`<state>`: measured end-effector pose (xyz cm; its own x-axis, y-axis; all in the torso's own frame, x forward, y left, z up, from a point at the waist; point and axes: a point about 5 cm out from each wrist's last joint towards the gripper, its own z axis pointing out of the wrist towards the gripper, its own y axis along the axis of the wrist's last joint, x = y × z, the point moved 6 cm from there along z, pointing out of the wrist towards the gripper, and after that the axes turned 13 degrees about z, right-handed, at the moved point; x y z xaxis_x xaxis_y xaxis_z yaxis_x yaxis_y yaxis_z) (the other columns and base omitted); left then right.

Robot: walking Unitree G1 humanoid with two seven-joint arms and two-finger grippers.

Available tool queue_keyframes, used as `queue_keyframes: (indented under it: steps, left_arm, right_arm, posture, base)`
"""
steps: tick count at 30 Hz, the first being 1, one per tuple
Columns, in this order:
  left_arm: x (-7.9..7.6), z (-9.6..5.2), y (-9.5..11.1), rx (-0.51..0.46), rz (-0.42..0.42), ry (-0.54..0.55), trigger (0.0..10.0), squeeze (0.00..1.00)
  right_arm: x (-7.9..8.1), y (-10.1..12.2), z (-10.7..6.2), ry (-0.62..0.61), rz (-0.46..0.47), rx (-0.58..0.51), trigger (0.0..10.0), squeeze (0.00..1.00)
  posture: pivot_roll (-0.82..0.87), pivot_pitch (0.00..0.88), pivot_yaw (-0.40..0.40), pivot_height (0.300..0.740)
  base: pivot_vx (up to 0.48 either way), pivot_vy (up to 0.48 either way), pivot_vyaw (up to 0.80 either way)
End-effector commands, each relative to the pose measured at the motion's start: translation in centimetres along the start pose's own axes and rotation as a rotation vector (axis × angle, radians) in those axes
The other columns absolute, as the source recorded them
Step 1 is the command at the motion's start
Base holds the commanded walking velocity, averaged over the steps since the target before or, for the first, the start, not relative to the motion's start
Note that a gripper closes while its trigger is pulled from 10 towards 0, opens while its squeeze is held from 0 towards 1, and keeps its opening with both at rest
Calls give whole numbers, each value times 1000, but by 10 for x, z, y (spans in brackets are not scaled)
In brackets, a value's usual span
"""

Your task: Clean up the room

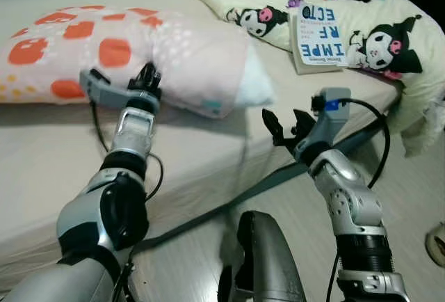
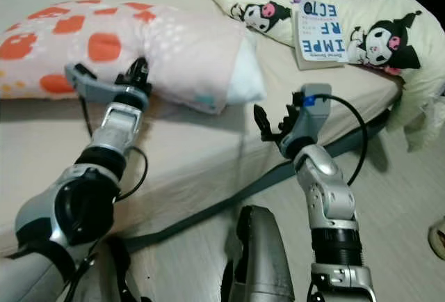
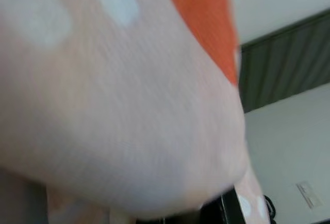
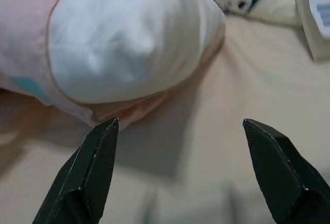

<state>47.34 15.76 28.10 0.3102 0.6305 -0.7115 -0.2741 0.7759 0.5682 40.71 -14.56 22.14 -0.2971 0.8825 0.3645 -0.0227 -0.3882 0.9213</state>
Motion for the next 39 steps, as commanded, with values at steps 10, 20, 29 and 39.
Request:
queue_keyframes:
  steps: [10, 20, 29, 39]
  left_arm:
    - [-39, 13, 40, 63, 477, -280, 0, 0]
    - [-45, 0, 25, 174, 930, -438, 0, 0]
    - [-64, 2, 48, 132, 1414, -574, 0, 0]
    - [-82, 13, 77, 36, 1773, -565, 0, 0]
  right_arm:
    - [-5, -1, 13, -26, -16, -12, 10000, 0]
    - [-5, -2, 20, -28, -10, -25, 10000, 0]
    - [-8, 2, 20, -33, 2, -55, 10000, 0]
    - [1, 14, 25, 6, 8, -91, 10000, 0]
  posture:
    - [-28, 19, -43, 421]
    - [-7, 0, -38, 421]
    - [-1, 0, -29, 421]
    - [-2, 0, -28, 421]
  base:
    - [0, 0, 0]
    - [0, 0, 0]
    - [0, 0, 0]
    - [0, 0, 0]
